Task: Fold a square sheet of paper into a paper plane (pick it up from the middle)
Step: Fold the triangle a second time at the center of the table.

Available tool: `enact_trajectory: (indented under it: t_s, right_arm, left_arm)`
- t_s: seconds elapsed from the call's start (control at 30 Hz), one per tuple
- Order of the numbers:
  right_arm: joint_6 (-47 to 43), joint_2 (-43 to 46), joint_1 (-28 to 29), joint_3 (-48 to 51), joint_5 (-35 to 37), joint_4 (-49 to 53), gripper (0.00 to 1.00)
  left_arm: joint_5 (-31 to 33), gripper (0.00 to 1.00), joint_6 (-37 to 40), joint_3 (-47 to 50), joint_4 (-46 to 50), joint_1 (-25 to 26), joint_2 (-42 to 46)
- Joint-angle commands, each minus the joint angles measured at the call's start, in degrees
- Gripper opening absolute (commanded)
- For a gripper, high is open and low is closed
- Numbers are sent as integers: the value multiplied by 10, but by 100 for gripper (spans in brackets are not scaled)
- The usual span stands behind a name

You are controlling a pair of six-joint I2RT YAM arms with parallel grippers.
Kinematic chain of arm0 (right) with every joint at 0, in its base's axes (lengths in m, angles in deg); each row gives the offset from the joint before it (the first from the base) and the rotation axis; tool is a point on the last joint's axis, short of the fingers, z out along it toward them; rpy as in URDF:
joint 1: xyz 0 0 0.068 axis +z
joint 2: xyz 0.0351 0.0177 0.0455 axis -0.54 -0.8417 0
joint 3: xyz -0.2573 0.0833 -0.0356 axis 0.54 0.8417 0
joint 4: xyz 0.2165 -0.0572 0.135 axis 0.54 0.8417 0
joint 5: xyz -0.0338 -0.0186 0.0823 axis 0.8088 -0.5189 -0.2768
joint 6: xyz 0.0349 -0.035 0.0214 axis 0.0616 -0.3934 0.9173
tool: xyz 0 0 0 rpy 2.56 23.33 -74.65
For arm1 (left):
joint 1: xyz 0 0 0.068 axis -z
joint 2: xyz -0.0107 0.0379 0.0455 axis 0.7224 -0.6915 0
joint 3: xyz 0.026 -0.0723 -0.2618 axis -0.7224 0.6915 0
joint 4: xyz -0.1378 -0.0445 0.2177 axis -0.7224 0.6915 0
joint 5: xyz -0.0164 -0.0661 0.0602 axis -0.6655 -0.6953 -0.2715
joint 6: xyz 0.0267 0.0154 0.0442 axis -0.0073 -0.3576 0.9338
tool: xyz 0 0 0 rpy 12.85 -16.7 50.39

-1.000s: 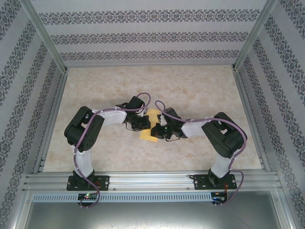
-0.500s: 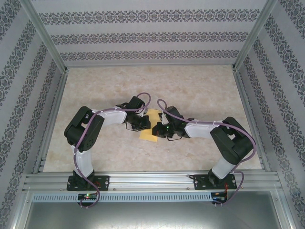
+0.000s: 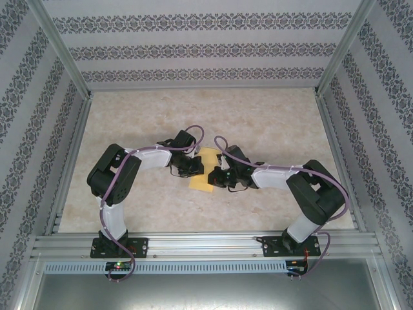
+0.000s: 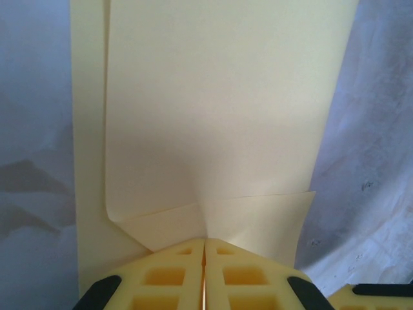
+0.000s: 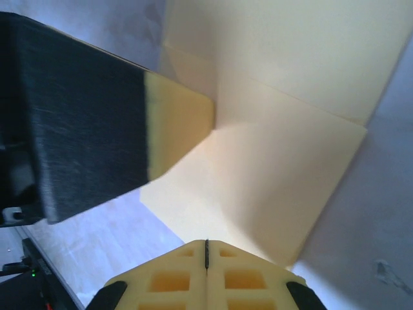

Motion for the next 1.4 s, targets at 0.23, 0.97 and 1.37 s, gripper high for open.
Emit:
enact_trajectory:
  t_s: [0.23,0.97,1.37]
  right_arm:
    - [13,-87,13,-53,-22,-7,0]
    - [16,117,16,78,57,56,20]
    - [64,112,-11,76,67,16,34]
  left_arm:
    - [31,11,-3,20,5,3,-13]
    - [27,10,-4,19,10,2,-9]
    - [24,11,-1,9,22,2,2]
